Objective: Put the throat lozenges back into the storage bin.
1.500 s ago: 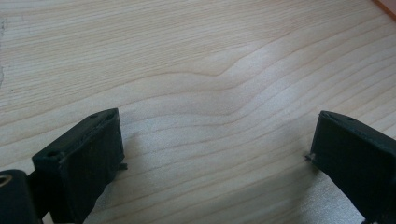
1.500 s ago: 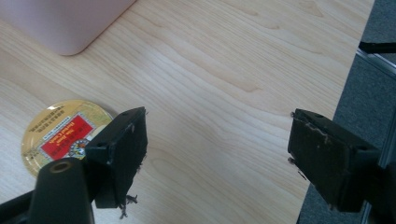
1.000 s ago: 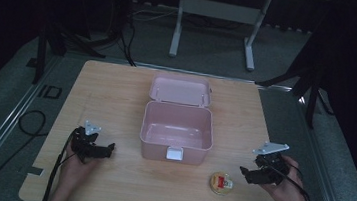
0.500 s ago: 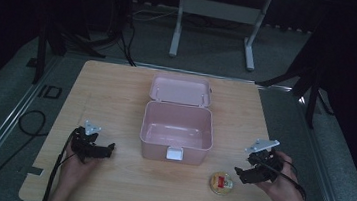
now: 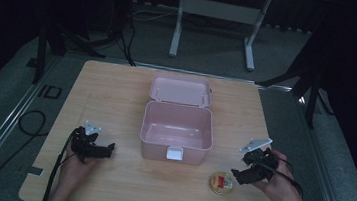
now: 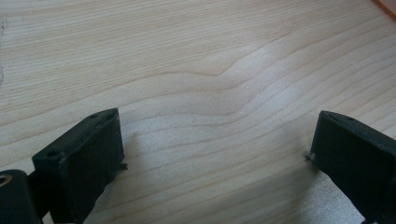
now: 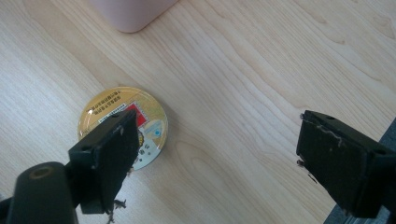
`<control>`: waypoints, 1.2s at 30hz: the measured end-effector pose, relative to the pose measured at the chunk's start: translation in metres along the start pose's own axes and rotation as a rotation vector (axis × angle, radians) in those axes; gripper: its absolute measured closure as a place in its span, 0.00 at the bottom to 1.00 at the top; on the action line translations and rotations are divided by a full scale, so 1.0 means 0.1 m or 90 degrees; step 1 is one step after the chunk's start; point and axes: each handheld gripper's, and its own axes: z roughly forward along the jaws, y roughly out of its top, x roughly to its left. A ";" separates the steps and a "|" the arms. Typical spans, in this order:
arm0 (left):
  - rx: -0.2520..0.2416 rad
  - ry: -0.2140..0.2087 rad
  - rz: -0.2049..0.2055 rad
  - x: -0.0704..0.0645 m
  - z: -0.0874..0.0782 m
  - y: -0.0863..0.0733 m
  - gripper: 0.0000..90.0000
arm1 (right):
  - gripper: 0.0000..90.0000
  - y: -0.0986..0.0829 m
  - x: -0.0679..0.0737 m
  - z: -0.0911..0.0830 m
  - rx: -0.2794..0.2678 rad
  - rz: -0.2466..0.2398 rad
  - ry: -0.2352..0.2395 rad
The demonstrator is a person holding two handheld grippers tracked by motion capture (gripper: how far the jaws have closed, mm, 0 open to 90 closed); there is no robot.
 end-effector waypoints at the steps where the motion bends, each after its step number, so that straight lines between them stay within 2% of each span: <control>1: 0.000 0.000 0.000 0.00 0.00 0.00 0.03 | 0.15 0.00 0.01 0.01 0.003 -0.003 0.000; 16: 0.000 0.000 0.000 0.00 0.00 0.00 0.03 | 0.15 -0.02 0.06 0.08 0.029 -0.011 0.031; 29: 0.000 0.000 0.000 0.00 0.00 0.00 0.03 | 0.15 0.05 0.18 0.18 0.063 -0.050 0.058; 36: 0.000 0.000 0.000 0.00 0.00 0.00 0.03 | 0.15 0.08 0.23 0.23 0.073 -0.059 0.068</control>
